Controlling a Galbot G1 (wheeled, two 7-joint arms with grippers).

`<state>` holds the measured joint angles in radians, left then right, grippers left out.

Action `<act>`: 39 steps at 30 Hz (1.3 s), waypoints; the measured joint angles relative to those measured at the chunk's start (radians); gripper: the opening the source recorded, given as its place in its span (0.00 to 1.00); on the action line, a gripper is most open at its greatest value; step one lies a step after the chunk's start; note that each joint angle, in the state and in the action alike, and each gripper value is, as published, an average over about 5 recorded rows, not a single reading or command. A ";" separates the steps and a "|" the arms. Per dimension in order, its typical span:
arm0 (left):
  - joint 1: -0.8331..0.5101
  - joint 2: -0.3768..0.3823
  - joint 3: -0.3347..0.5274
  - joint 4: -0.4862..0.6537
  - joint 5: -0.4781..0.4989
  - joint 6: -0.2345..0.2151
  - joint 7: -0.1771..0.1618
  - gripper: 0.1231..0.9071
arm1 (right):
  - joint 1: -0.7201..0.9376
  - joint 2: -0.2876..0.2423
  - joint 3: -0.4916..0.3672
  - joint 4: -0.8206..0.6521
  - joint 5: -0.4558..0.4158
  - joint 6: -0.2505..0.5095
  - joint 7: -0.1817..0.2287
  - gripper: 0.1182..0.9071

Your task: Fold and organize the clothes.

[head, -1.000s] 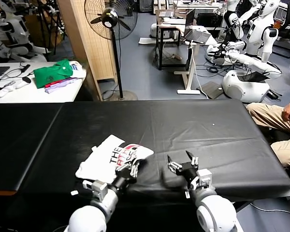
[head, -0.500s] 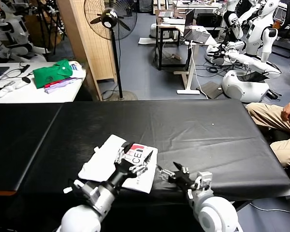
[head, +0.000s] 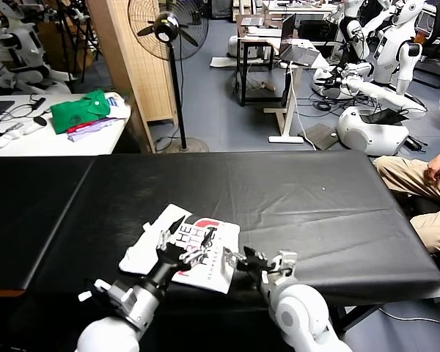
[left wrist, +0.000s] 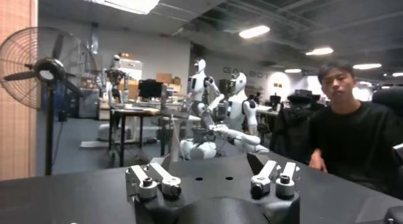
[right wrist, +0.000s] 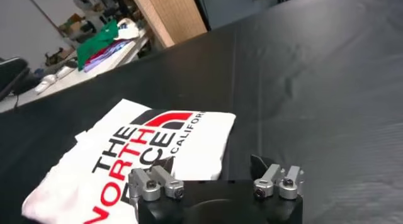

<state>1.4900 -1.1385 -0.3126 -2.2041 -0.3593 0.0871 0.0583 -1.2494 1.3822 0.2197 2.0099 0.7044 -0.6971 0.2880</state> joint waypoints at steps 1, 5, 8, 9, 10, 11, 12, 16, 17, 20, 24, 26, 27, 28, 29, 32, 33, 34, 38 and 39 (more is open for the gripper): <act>0.003 0.000 -0.005 -0.002 0.000 -0.001 0.000 0.86 | 0.002 0.001 -0.001 -0.005 0.001 0.000 0.004 0.53; 0.016 0.002 -0.021 -0.009 0.000 -0.003 -0.001 0.86 | 0.009 0.001 -0.004 -0.018 -0.001 0.001 0.010 0.26; 0.023 0.002 -0.029 -0.011 -0.001 -0.006 -0.001 0.86 | 0.018 -0.001 -0.004 -0.027 -0.028 0.004 -0.012 0.07; 0.025 0.002 -0.031 -0.011 -0.001 -0.006 -0.001 0.86 | 0.022 -0.004 -0.004 -0.030 -0.049 0.008 -0.031 0.04; 0.028 0.002 -0.033 -0.011 -0.001 -0.007 -0.001 0.86 | 0.027 -0.008 -0.003 -0.032 -0.075 0.013 -0.054 0.01; 0.030 0.002 -0.036 -0.011 -0.001 -0.009 -0.001 0.86 | 0.032 -0.013 -0.001 -0.032 -0.101 0.016 -0.077 0.00; 0.032 0.002 -0.038 -0.011 -0.001 -0.010 -0.001 0.86 | 0.038 -0.018 0.002 -0.032 -0.125 0.017 -0.100 0.00; 0.036 0.003 -0.050 -0.011 -0.001 -0.013 0.000 0.86 | 0.065 -0.046 0.015 -0.023 -0.192 -0.013 -0.164 0.00; 0.037 0.003 -0.053 -0.011 -0.002 -0.014 -0.001 0.86 | 0.072 -0.054 0.020 -0.024 -0.226 -0.022 -0.174 0.00; 0.041 0.002 -0.065 -0.012 -0.004 -0.017 -0.001 0.86 | 0.096 -0.077 0.052 -0.063 -0.436 -0.012 -0.202 0.00; 0.045 0.000 -0.078 -0.014 -0.009 -0.022 -0.002 0.86 | 0.109 -0.113 0.112 -0.148 -0.773 0.045 -0.237 0.00; 0.044 -0.001 -0.079 -0.014 -0.010 -0.023 -0.003 0.86 | 0.107 -0.128 0.133 -0.174 -0.882 0.069 -0.254 0.00; 0.043 -0.002 -0.079 -0.014 -0.010 -0.023 -0.003 0.86 | 0.105 -0.133 0.141 -0.184 -0.923 0.082 -0.259 0.00; 0.043 -0.002 -0.079 -0.014 -0.009 -0.023 -0.003 0.86 | 0.103 -0.138 0.149 -0.193 -0.957 0.095 -0.263 0.00; 0.043 -0.003 -0.078 -0.014 -0.009 -0.023 -0.003 0.86 | 0.100 -0.142 0.155 -0.199 -0.984 0.107 -0.265 0.00; 0.045 -0.004 -0.079 -0.012 -0.007 -0.024 -0.003 0.86 | 0.094 -0.154 0.166 -0.209 -1.038 0.129 -0.265 0.00; 0.045 -0.004 -0.080 -0.011 -0.007 -0.024 -0.003 0.86 | 0.093 -0.157 0.169 -0.209 -1.047 0.130 -0.263 0.00; 0.046 -0.004 -0.080 -0.009 -0.007 -0.026 -0.003 0.86 | 0.091 -0.158 0.172 -0.209 -1.052 0.129 -0.261 0.00; 0.046 -0.007 -0.081 -0.002 -0.005 -0.034 -0.004 0.86 | 0.079 -0.162 0.184 -0.194 -1.031 0.111 -0.251 0.03; 0.045 -0.008 -0.081 0.001 -0.005 -0.036 -0.006 0.86 | 0.074 -0.162 0.189 -0.186 -1.014 0.108 -0.246 0.07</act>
<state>1.5353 -1.1467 -0.3933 -2.2034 -0.3646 0.0511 0.0520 -1.1750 1.2199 0.4088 1.8241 -0.3094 -0.5889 0.0416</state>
